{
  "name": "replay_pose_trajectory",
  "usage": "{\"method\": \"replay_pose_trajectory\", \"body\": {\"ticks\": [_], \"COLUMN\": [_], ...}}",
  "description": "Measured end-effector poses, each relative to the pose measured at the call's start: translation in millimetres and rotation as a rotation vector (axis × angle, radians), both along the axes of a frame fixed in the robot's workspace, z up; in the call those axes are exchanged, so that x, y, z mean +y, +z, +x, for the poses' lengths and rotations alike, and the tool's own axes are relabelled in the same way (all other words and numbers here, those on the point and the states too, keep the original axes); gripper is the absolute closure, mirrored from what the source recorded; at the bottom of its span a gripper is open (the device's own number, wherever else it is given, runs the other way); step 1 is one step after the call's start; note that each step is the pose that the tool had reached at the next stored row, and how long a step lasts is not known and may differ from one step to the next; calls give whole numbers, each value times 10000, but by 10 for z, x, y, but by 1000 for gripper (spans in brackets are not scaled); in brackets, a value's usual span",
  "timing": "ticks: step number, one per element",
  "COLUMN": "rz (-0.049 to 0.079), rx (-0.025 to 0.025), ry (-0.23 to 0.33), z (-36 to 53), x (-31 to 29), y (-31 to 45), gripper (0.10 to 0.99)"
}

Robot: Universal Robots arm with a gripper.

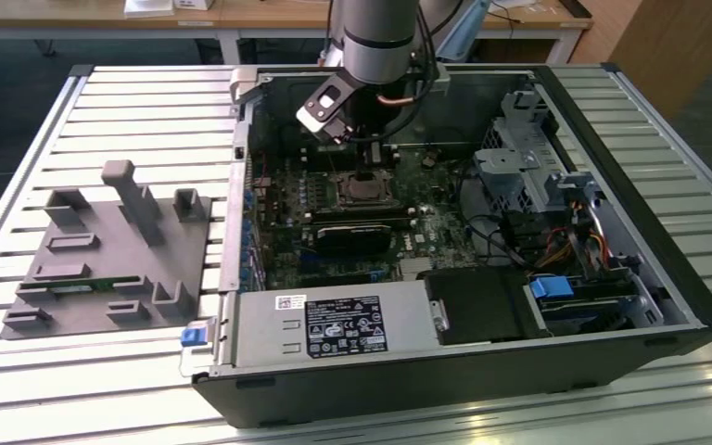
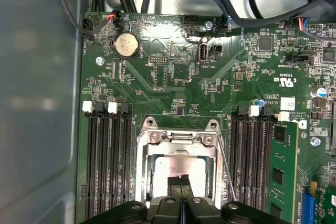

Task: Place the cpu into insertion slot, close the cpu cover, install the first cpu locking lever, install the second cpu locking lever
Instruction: 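Install the first cpu locking lever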

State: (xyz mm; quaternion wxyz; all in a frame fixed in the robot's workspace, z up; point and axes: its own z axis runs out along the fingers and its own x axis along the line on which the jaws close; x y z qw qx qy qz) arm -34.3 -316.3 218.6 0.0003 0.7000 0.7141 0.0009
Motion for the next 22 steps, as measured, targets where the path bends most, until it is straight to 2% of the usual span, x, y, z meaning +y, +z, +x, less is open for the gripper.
{"method": "replay_pose_trajectory", "body": {"ticks": [11, 22], "rz": [1, -2], "rx": [0, 1], "ry": [0, 0], "z": [1, 2], "x": [0, 0], "y": [75, 109], "gripper": [980, 980]}}
